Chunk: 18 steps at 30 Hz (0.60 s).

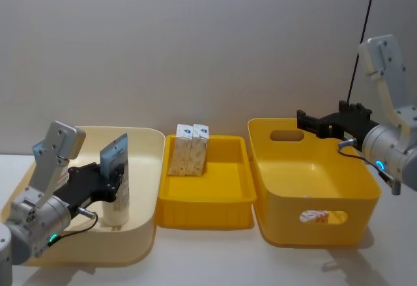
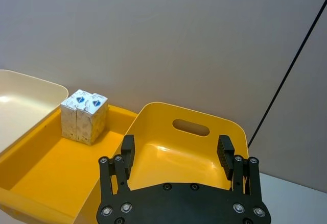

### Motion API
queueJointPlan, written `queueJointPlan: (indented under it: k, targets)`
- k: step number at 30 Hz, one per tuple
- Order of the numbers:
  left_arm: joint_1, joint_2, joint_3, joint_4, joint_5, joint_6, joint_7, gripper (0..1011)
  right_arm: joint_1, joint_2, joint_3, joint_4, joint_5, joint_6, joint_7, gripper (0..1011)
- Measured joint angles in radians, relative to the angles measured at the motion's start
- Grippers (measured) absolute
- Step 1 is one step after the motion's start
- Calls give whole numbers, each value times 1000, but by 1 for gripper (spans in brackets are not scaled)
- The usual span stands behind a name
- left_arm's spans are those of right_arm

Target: Bimanual collaborative sorting of washing and personal care products

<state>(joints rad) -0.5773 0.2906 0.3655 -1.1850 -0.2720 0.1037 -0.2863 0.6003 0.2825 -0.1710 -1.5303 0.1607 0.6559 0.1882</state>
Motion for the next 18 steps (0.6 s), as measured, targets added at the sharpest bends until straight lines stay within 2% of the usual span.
queueJointPlan:
  k: [18]
  targets:
    - [0,0,0,1,0,0,0,229,0,0,0,0,0,0,0,1001]
